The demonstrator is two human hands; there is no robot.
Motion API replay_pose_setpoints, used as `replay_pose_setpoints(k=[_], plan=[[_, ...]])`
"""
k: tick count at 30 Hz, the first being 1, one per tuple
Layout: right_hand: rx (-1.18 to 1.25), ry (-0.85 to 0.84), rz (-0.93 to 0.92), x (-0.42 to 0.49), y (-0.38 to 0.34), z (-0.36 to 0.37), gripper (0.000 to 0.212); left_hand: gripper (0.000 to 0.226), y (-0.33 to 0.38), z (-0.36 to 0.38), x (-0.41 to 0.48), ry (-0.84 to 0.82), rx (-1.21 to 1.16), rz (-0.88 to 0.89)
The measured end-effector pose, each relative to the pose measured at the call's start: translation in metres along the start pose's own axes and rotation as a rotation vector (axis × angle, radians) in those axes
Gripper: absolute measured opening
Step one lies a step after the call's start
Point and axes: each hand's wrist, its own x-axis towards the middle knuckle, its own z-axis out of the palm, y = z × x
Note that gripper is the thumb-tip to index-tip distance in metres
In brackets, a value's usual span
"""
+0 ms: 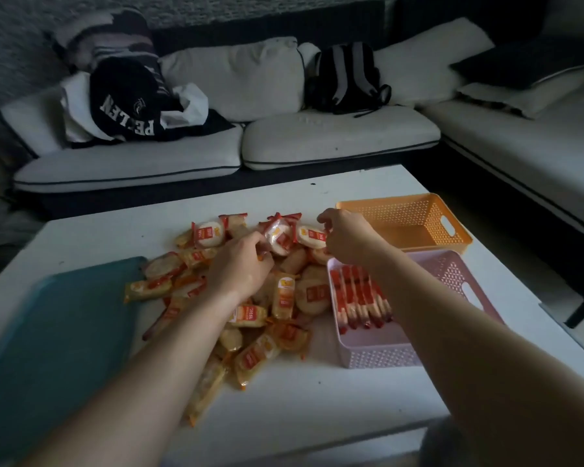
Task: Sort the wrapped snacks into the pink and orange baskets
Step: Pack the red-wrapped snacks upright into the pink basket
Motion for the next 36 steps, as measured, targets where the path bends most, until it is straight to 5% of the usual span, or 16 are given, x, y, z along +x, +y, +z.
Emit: replay_pose_setpoints(k=[11, 16, 18, 21, 24, 27, 30, 32, 36], plan=[[-0.375, -0.349, -0.043, 0.102, -0.012, 0.043, 0.049, 0.063, -0.011, 0.054, 0.115, -0.15, 0.224, -0.127], [-0.526, -0.357, -0.01, 0.121, 0.003, 0.054, 0.077, 0.031, -0.026, 0.053, 0.123, -0.096, -0.062, -0.135], [-0.569, -0.311, -0.045, 0.121, 0.002, 0.045, 0.061, 0.012, -0.03, 0.03, 0.116, -0.028, -0.273, -0.128], [-0.293, -0.114, -0.061, 0.112, -0.013, 0.025, 0.028, 0.021, -0.043, -0.01, 0.09, 0.067, -0.618, -0.255], [0.221, 0.007, 0.031, 0.095, -0.041, 0.016, 0.025, 0.026, -0.053, -0.038, 0.057, -0.059, -1.159, -0.424], [0.532, -0.163, 0.083, 0.074, -0.072, 0.031, 0.009, 0.025, -0.059, -0.049, 0.034, -0.123, -1.291, -0.41], [0.745, -0.315, 0.104, 0.057, -0.087, 0.043, 0.014, 0.033, -0.066, -0.055, 0.023, -0.121, -1.321, -0.41], [0.709, -0.255, 0.153, 0.061, -0.081, 0.045, 0.018, 0.04, -0.076, -0.055, 0.023, -0.051, -1.217, -0.421], [0.196, -0.082, 0.204, 0.097, -0.046, 0.056, 0.04, 0.041, -0.098, -0.049, 0.04, 0.029, -1.191, -0.56]])
